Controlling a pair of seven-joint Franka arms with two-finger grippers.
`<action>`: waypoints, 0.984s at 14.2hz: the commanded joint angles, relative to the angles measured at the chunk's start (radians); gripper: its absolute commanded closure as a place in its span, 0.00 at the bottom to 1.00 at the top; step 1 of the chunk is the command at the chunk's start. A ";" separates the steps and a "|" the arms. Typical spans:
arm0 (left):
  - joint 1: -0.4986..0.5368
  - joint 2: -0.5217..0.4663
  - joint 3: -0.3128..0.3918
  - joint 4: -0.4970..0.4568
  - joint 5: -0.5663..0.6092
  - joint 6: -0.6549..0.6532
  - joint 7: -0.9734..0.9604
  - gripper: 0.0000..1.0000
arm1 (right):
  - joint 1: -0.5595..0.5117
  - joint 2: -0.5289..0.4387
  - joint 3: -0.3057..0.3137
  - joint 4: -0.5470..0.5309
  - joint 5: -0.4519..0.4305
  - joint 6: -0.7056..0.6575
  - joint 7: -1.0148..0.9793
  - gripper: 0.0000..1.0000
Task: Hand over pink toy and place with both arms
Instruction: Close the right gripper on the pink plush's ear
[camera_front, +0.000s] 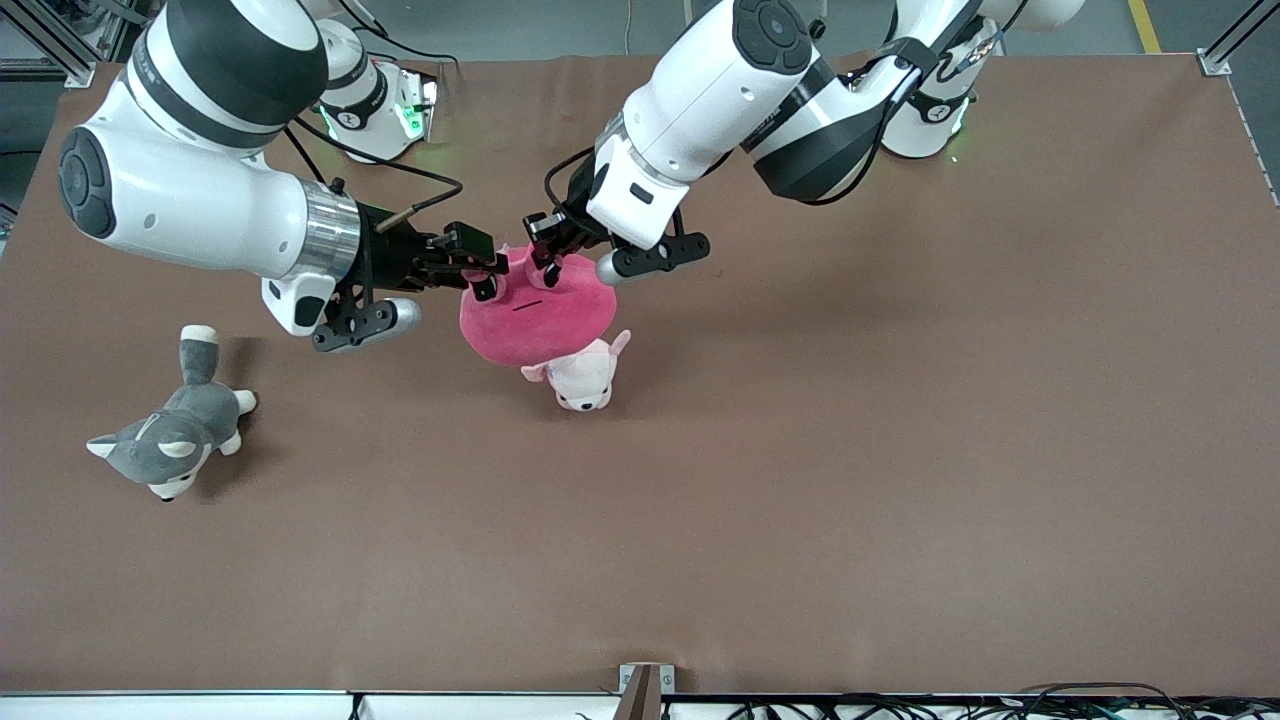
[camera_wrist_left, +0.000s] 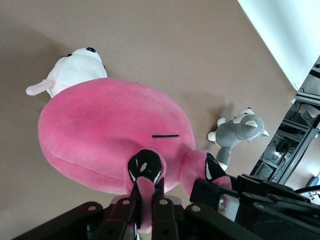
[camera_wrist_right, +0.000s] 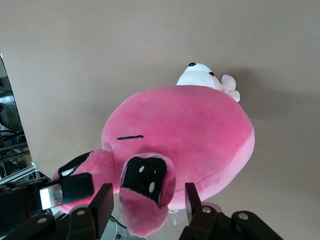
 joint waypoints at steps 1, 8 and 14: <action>-0.017 0.012 0.011 0.025 0.019 0.007 -0.024 1.00 | 0.006 0.010 -0.003 0.014 -0.011 0.002 0.016 0.34; -0.017 0.012 0.011 0.024 0.019 0.007 -0.024 1.00 | 0.006 0.019 -0.003 0.016 -0.011 0.004 0.006 0.75; -0.026 0.015 0.011 0.022 0.020 0.007 -0.023 0.91 | 0.007 0.019 -0.003 0.017 -0.011 -0.004 0.017 0.99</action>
